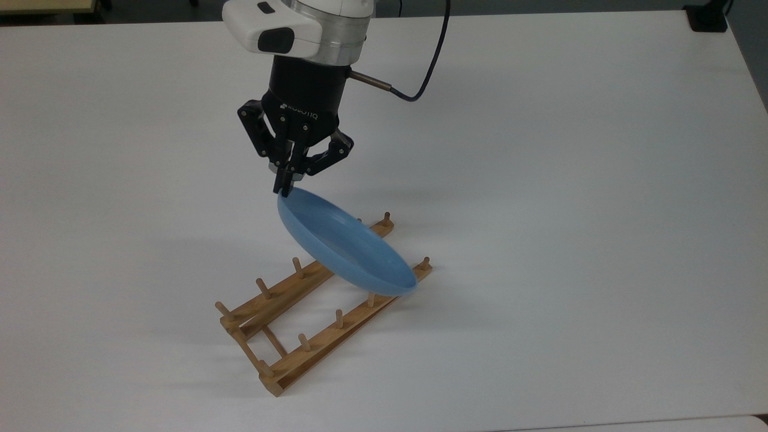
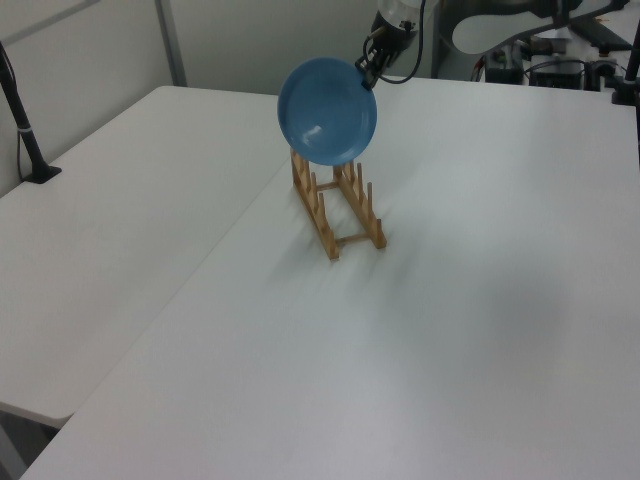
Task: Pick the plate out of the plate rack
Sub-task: 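Lift the blue plate up out of the rack slots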
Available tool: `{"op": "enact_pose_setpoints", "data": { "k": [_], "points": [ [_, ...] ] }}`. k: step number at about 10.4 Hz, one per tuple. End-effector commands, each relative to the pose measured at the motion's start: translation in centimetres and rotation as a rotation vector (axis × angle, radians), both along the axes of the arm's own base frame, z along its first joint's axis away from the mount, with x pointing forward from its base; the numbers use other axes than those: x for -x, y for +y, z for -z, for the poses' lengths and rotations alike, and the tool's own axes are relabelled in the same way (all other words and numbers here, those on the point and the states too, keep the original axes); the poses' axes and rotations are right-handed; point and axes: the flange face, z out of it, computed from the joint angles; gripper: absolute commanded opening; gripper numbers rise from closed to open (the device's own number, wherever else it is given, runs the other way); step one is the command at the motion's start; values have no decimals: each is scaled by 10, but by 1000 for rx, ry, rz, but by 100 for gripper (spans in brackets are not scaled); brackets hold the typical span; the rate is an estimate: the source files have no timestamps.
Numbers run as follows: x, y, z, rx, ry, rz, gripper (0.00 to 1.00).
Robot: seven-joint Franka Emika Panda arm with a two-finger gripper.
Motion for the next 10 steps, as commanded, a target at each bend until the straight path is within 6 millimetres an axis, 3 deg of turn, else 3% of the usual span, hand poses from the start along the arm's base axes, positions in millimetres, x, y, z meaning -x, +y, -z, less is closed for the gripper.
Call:
{"op": "enact_pose_setpoints", "data": {
  "k": [1,7,10],
  "points": [
    [20,7,3,-94,165,-60,0],
    [56,26,36,-110,547,-358,0],
    [70,43,76,-75,709,-547,0]
  ]
}}
